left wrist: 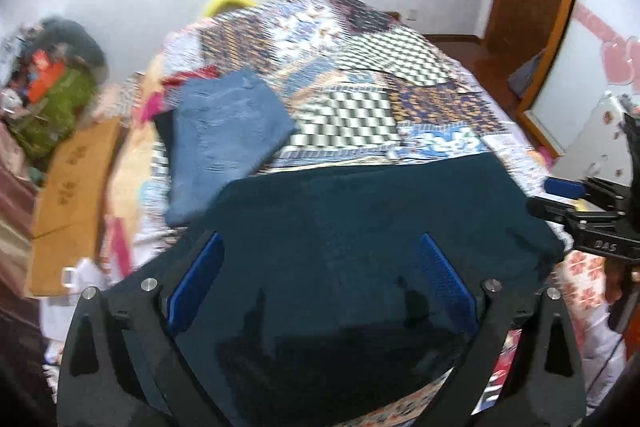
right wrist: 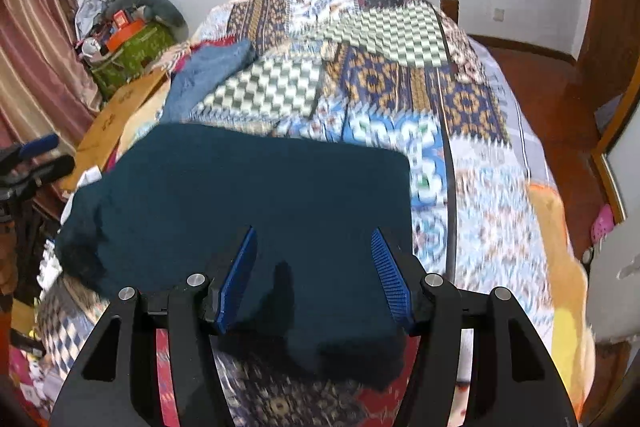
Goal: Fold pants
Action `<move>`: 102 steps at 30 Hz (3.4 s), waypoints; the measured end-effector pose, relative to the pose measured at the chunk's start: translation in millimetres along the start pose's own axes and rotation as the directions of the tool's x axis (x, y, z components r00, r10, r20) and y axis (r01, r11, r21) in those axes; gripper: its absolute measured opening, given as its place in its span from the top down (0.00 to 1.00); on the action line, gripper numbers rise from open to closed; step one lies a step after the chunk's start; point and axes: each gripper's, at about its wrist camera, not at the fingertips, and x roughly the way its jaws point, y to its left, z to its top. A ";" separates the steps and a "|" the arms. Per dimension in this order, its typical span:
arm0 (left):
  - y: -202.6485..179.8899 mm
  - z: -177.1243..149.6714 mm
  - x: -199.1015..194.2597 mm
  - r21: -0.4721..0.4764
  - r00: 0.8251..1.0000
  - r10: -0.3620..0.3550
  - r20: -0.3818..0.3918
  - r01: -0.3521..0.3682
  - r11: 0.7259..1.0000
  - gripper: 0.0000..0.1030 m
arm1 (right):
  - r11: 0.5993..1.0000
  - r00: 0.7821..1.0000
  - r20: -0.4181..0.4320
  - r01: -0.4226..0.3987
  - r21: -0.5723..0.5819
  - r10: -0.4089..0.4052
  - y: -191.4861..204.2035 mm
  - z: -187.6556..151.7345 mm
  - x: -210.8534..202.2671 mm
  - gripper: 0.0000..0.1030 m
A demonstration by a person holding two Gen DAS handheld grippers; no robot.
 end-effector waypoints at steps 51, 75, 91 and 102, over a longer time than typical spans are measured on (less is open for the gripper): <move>159.9 -115.6 -78.7 -0.383 0.982 0.182 0.043 -0.152 0.911 0.04 | 0.975 0.992 0.015 -0.117 -0.189 0.122 144.7 20.3 14.9 0.25; 224.5 -251.2 -1.9 -0.800 0.934 -0.355 -0.045 0.179 0.572 0.04 | 0.936 0.989 -0.146 -0.055 -0.348 0.004 209.2 -18.7 79.8 0.22; 258.0 -232.4 28.4 -0.894 0.980 -0.201 -0.005 0.086 0.440 0.66 | 0.928 0.991 -0.136 -0.044 -0.370 -0.008 211.0 -20.2 80.1 0.20; 232.6 -158.0 -52.8 -0.682 0.973 0.231 0.010 -0.162 0.714 0.77 | 0.960 0.998 -0.032 -0.064 -0.272 0.058 170.9 -8.8 20.9 0.22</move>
